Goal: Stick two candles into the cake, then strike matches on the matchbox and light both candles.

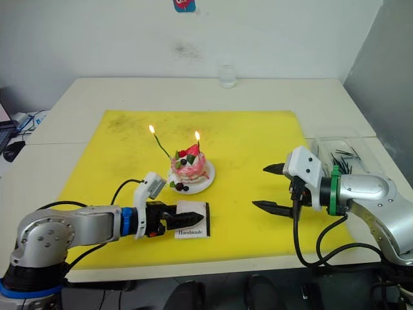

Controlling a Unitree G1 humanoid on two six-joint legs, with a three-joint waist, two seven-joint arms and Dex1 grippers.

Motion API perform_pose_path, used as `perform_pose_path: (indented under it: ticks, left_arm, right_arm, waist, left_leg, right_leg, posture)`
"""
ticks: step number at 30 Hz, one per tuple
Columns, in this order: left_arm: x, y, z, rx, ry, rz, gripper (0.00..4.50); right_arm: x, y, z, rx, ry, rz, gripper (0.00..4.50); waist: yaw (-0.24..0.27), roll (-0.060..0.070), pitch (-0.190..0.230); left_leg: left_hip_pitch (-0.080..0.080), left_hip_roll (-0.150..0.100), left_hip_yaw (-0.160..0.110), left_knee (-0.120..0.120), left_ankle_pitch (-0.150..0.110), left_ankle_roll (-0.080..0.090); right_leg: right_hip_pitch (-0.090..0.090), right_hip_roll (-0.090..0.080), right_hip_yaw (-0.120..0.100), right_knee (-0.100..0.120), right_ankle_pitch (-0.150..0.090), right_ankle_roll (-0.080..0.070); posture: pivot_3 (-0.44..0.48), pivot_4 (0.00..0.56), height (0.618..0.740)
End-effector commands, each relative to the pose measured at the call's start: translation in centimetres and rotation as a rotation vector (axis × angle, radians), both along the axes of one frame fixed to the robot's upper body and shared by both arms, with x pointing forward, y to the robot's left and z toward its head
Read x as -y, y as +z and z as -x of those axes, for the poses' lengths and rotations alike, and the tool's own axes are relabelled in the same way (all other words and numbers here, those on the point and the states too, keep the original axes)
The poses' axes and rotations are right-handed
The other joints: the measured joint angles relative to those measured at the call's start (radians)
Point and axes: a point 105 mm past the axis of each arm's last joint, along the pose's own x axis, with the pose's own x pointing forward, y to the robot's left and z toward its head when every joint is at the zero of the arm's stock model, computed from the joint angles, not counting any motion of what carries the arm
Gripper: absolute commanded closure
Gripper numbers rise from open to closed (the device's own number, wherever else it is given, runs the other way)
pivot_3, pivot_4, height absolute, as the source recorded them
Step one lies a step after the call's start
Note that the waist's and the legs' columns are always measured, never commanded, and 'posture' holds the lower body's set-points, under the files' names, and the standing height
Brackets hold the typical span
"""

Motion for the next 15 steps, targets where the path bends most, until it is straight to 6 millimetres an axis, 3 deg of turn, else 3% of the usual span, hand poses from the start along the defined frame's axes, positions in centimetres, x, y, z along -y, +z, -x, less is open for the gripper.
perform_pose_path:
  ticks: [1, 9, 15]
  left_arm:
    - [-0.2, 1.6, 0.3, 0.063, -0.017, 0.004, 0.02]
    - [-2.7, 4.9, 2.5, 0.146, -0.109, -0.078, 0.02]
    - [-9.3, 5.5, 1.4, 0.389, -0.053, -0.417, 0.02]
  right_arm:
    - [0.2, 0.8, 0.1, 0.049, 0.014, 0.017, 0.00]
    - [1.0, 1.5, 0.5, 0.074, 0.036, 0.063, 0.00]
    - [3.5, 3.0, 0.6, 0.147, 0.003, 0.117, 0.00]
  waist:
    - [0.000, 0.000, 0.000]
    - [-0.001, 0.000, 0.001]
    - [0.000, 0.002, 0.002]
  left_leg:
    - [0.000, 0.000, 0.000, 0.000, 0.000, 0.000]
    - [-0.001, 0.000, 0.000, -0.001, 0.000, 0.000]
    - [0.000, 0.000, 0.001, -0.002, 0.000, 0.000]
  right_leg:
    - [0.000, 0.000, 0.000, 0.000, 0.000, 0.000]
    - [-0.002, 0.000, 0.000, 0.000, 0.000, -0.001]
    - [-0.003, -0.001, 0.000, 0.000, -0.002, -0.004]
  posture:
    - [0.000, 0.150, 0.740]
    - [0.000, 0.150, 0.740]
    - [0.000, 0.150, 0.740]
